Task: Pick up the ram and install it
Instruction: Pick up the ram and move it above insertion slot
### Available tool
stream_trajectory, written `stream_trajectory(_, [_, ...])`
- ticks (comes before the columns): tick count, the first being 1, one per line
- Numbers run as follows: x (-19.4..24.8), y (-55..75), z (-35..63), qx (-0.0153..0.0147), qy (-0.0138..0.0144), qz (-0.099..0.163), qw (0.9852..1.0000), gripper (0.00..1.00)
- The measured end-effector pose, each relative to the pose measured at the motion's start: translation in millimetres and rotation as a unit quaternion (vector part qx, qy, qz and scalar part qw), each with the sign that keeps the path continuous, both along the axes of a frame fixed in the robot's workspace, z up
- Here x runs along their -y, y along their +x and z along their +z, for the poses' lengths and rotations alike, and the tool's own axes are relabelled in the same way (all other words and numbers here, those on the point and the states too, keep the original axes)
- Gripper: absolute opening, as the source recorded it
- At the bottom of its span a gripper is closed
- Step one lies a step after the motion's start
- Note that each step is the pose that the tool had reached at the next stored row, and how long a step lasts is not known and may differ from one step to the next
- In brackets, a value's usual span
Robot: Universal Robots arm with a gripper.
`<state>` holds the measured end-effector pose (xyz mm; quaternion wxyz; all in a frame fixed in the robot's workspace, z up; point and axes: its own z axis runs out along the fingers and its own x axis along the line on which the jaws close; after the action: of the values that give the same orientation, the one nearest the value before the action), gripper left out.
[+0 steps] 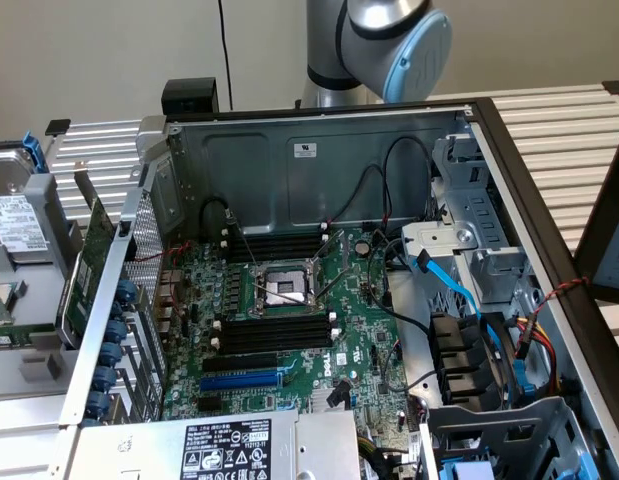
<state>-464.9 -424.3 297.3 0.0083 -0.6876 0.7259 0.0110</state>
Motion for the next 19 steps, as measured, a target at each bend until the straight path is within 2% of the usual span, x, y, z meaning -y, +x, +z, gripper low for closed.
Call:
stream_trajectory(5, [7.8,4.3,22.3,0.0,0.0032,0.005,1.0,0.13])
stream_trajectory(12, [16.8,16.9,46.0,0.0,0.0128,0.007,0.9999,0.13])
stream_trajectory(19, [20.0,39.3,58.4,-0.0003,0.0138,0.01,0.9999,0.13])
